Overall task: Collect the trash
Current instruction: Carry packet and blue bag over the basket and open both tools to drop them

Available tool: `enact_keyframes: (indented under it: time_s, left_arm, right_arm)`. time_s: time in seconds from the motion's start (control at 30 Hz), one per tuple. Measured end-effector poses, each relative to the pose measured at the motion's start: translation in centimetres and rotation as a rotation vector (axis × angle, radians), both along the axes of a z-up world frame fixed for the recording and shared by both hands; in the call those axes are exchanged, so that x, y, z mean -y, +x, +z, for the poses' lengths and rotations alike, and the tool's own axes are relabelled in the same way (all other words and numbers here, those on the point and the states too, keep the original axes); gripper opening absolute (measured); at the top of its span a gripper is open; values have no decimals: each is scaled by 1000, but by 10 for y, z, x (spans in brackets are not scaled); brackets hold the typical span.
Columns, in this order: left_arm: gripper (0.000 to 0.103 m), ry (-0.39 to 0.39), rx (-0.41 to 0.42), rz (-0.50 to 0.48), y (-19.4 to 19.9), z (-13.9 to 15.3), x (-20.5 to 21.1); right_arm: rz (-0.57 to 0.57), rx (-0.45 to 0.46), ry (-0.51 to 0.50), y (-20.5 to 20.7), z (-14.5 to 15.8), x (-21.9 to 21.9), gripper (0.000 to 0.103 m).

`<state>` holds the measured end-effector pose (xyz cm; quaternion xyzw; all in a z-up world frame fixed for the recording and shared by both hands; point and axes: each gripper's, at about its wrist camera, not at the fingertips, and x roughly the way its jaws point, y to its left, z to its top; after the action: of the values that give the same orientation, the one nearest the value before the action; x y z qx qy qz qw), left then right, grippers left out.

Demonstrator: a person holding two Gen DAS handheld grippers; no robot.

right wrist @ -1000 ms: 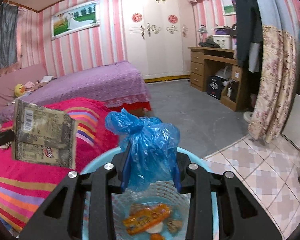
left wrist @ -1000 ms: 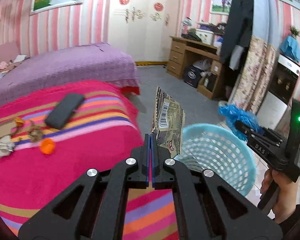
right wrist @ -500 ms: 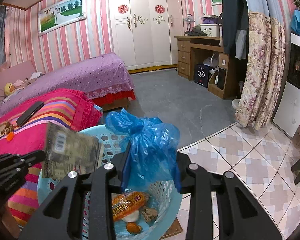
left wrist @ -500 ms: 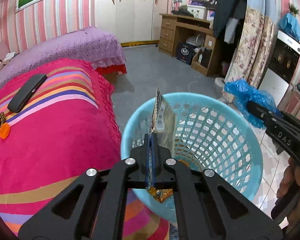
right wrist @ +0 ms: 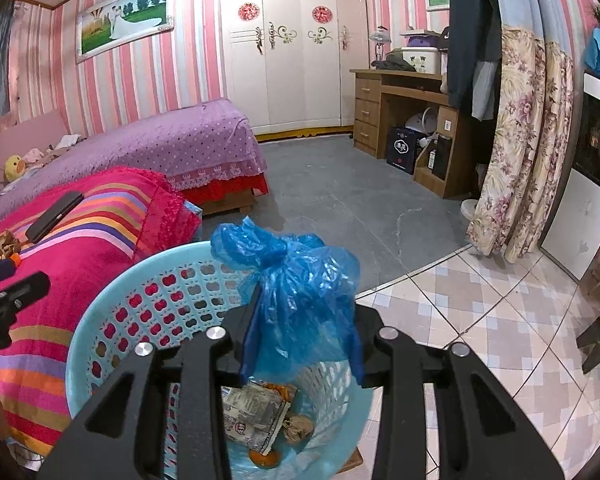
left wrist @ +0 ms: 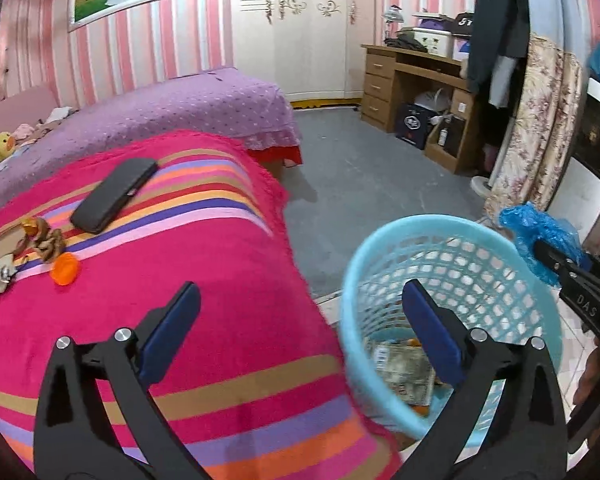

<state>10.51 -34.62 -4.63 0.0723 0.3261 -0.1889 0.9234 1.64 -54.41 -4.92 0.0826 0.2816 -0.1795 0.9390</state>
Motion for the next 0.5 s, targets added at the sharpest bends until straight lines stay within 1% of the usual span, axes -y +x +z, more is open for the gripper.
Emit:
enact_keyframes:
  time_s: [0.03, 0.1, 0.13, 0.2, 0.3, 0.37, 0.5]
  left_arm:
    - [97, -1, -2, 8, 2, 0, -6]
    - [97, -9, -7, 20, 4, 1, -15]
    - [97, -11, -9, 25, 5, 1, -20]
    - [97, -9, -5, 39, 6, 2, -31]
    - [97, -1, 6, 60, 8, 5, -47]
    - [97, 3, 13, 77, 9, 8, -62]
    - [97, -7, 20, 111, 14, 14, -90]
  right_arm:
    - [3, 2, 0, 1, 0, -2, 47]
    - [15, 6, -3, 6, 1, -9, 67]
    - [21, 5, -6, 8, 2, -12, 72]
    - [25, -9, -12, 14, 2, -19, 87]
    - [31, -34, -4, 22, 0, -28, 95]
    - [27, -36, -5, 26, 2, -36, 98]
    - [15, -8, 0, 32, 11, -49, 98]
